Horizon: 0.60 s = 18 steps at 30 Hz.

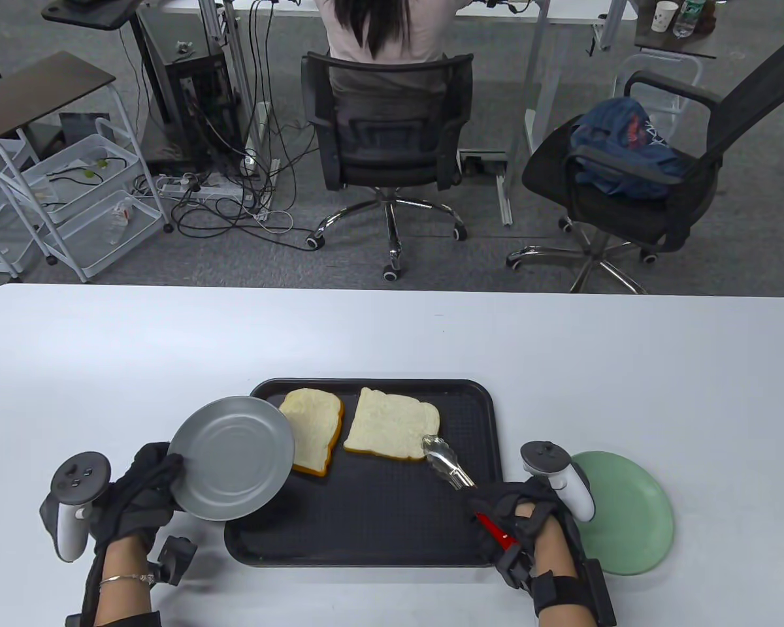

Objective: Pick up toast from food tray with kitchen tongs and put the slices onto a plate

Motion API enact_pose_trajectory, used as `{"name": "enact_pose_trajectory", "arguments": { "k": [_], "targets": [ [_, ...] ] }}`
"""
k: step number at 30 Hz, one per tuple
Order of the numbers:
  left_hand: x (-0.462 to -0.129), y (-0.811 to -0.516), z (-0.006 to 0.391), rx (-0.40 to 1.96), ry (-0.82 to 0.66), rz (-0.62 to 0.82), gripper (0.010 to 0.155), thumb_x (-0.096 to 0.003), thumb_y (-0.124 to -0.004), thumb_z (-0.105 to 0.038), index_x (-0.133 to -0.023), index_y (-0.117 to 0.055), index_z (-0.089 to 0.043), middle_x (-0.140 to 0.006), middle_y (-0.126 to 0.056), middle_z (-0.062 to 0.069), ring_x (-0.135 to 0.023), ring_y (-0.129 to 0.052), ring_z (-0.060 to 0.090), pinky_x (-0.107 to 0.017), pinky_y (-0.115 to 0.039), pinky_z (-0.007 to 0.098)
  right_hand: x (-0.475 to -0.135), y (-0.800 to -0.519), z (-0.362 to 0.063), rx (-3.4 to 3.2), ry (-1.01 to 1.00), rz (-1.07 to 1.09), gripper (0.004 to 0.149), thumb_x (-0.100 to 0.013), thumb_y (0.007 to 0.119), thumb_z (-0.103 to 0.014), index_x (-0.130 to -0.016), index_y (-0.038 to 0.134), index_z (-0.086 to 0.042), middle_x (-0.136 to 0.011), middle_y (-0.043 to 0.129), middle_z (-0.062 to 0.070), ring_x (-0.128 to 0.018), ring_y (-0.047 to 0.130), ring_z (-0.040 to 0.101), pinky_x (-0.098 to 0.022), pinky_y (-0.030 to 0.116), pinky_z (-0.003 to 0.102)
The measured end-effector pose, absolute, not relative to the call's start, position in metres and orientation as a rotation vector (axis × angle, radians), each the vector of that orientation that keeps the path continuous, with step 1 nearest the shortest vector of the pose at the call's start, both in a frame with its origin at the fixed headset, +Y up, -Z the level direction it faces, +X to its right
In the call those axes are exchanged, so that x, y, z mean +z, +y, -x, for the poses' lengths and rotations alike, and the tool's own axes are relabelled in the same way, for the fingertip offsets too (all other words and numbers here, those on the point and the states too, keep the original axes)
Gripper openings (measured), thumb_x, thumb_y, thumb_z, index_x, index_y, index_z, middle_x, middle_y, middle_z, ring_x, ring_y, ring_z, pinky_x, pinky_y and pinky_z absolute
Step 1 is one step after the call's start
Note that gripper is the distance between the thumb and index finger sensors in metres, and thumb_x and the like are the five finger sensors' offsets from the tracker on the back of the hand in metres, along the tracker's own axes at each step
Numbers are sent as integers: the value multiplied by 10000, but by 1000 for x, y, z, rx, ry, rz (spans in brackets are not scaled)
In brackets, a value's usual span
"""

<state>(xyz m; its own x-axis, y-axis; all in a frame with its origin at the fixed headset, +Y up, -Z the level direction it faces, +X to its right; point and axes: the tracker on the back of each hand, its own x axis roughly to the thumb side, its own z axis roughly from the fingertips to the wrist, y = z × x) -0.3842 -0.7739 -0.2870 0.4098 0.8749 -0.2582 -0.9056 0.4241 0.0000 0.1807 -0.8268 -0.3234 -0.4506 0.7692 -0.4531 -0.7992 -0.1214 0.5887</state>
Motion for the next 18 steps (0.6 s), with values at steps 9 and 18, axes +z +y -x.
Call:
{"name": "enact_pose_trajectory", "arguments": {
  "k": [9,18],
  "targets": [
    [-288,-777,380,1121,225,172,500,-706,-622,-264,-1124,-515,-10,-852,-897,172,-539,-1055,217,-386,-976,217,-313,-790,-189,1739,848,-33,695,-479,723,-485,-833,639,108,-470,949,292,-126,1020,294,7,956,371],
    [-290,-779,373,1114,205,200,501,-708,-618,-266,-1127,-508,-14,-861,-891,169,-552,-1052,218,-397,-976,219,-299,-732,-172,1708,778,-235,698,-482,721,-484,-833,638,114,-467,949,297,-125,1018,297,9,954,373]
  ]
}}
